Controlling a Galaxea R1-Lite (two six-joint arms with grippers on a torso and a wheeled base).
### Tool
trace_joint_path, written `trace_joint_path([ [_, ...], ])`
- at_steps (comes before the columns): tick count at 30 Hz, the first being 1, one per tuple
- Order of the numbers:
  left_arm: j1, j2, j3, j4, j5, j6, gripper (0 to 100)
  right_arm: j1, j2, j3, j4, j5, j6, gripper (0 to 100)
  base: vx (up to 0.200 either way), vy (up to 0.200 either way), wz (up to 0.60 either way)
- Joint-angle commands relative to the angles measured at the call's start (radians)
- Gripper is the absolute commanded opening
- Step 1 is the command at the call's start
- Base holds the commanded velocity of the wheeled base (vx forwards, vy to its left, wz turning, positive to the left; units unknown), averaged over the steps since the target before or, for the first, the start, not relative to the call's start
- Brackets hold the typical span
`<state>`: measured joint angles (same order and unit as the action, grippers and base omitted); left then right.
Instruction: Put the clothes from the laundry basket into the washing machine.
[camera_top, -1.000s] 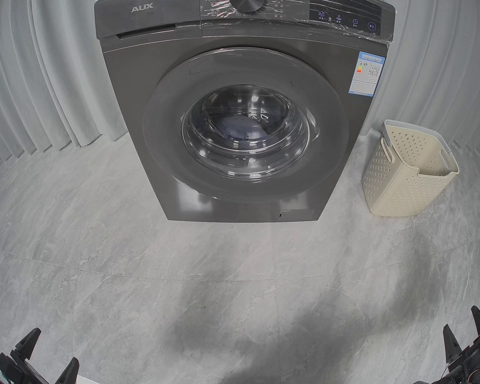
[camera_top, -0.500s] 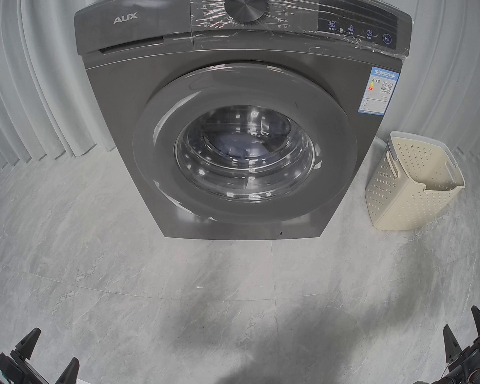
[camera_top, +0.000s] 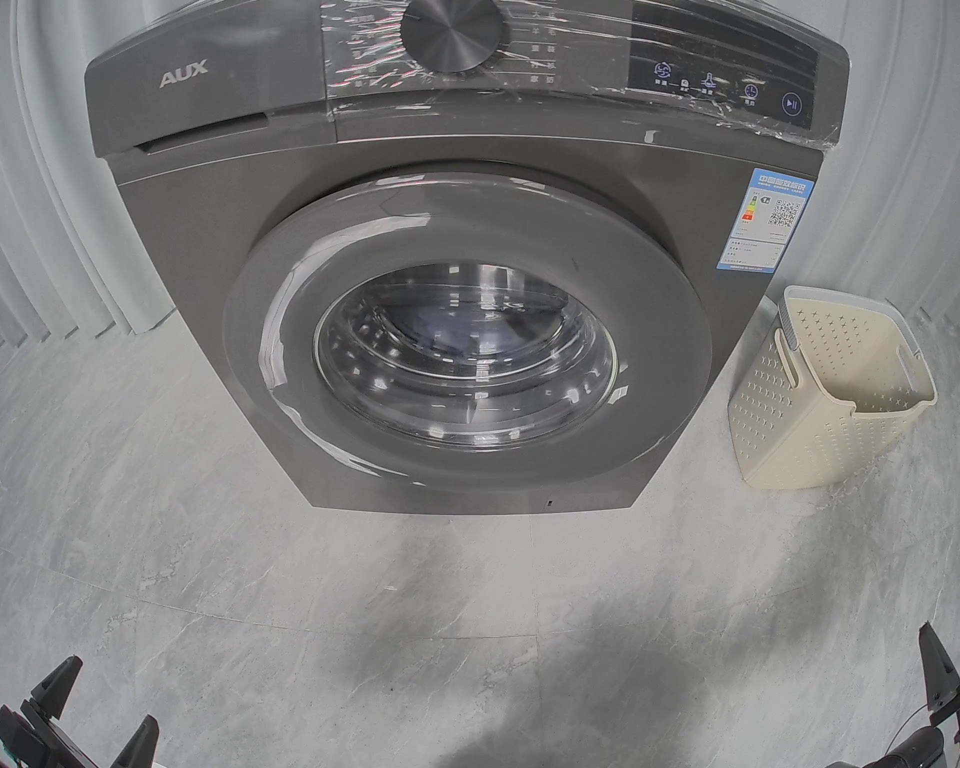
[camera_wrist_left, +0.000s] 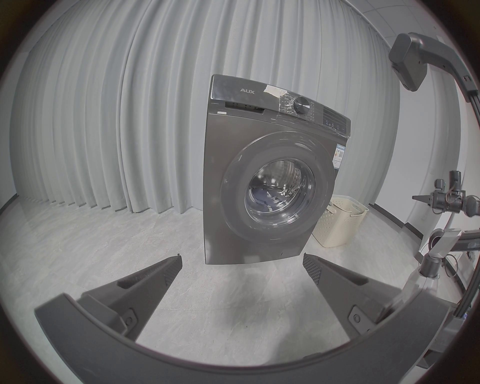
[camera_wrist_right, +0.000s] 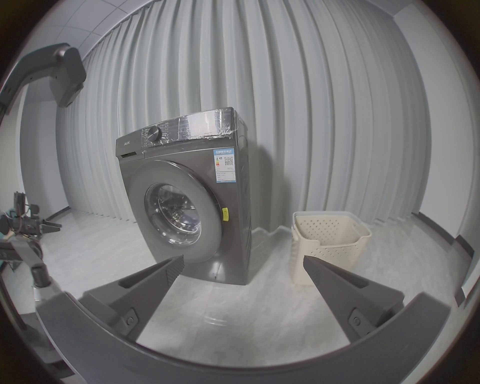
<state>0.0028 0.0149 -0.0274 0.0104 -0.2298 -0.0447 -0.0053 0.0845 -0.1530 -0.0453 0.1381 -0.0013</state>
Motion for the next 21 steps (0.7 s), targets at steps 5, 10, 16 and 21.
trace_joint_path([
  [5, 0.0, -0.015, 0.0, 0.0, 0.0, -0.003, 100, 0.131, 0.811, -0.108, -0.269, 0.198, 0.066, 100, 0.0, 0.0, 0.0],
  [10, 0.0, -0.015, 0.0, -0.001, -0.003, 0.002, 100, 0.386, 1.04, -0.115, -0.51, 0.132, 0.193, 100, 0.0, 0.0, 0.0],
  [16, -0.001, -0.015, 0.0, 0.0, -0.003, -0.001, 100, 0.622, 1.299, -0.188, -0.742, -0.08, 0.345, 100, 0.0, 0.0, 0.0],
  [21, -0.001, -0.015, 0.0, 0.0, -0.003, 0.0, 100, 0.656, 1.442, -0.275, -0.849, -0.098, 0.353, 100, 0.0, 0.0, 0.0],
])
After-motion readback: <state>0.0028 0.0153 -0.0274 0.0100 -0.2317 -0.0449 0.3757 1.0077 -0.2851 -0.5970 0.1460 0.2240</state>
